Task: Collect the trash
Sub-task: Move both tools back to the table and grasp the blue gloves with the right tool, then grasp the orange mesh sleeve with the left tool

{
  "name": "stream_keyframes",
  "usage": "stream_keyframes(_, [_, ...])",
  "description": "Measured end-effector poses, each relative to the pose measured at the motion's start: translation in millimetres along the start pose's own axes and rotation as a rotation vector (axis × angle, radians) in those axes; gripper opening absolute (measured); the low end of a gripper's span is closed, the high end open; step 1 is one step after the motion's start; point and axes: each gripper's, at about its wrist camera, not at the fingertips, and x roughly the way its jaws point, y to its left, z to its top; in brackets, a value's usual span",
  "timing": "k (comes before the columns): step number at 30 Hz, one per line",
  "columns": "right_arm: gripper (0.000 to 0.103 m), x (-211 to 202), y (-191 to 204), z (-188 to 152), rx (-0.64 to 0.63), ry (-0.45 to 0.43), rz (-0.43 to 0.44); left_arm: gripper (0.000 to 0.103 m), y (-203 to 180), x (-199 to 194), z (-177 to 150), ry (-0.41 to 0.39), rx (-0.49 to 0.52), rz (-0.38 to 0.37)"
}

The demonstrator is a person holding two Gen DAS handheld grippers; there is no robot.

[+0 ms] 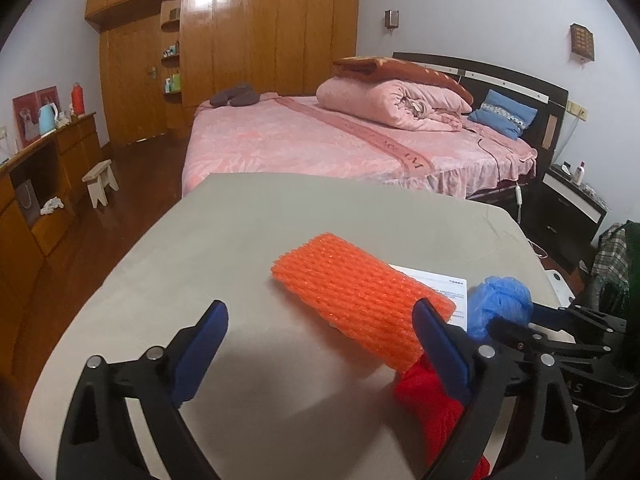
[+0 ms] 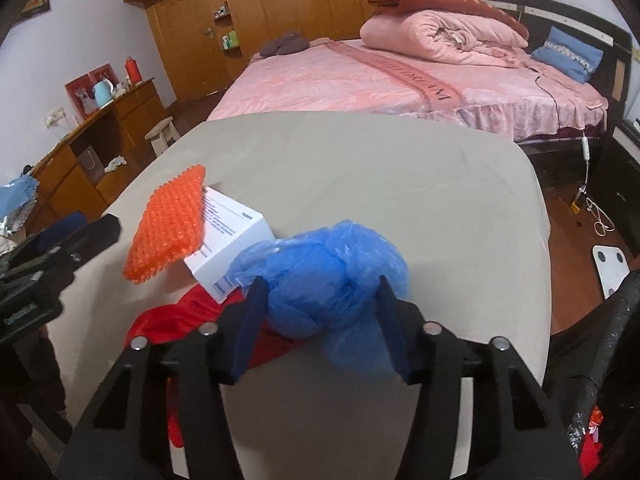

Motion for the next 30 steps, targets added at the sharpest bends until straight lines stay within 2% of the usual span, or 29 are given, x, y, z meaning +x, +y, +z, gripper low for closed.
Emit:
stream_keyframes(11, [0.047,-26,-11,7,0.026,-0.07,-0.055,0.091,-9,24,0,0.05,-0.016,-0.037])
stream_keyframes(14, [0.047,-28,-14,6,0.04,-0.072,-0.057,0.082,-12,31,1,0.073,-0.013,-0.06])
stream_keyframes(17, [0.047,-28,-16,4,0.042,-0.069,-0.059,0.066,-13,39,-1,0.104,-0.031,-0.11])
stream_keyframes(19, [0.047,-29,-16,2,0.045,-0.068,-0.059,0.051,-14,39,-2,0.109,-0.041,-0.142])
stream_keyframes(20, [0.047,-29,-16,2,0.046,-0.068,-0.058,0.047,-14,39,-3,0.108,-0.041,-0.149])
stream_keyframes(21, [0.047,-30,-16,1,0.046,-0.069,-0.057,0.037,-14,39,-3,0.105,-0.04,-0.154])
stream_keyframes(27, [0.047,-34,-15,2,0.042,-0.075,-0.057,0.021,-14,34,1,0.085,-0.038,-0.157])
stream_keyframes(30, [0.047,-41,-13,0,0.044,-0.085,-0.054,0.019,-14,26,4,0.065,-0.037,-0.157])
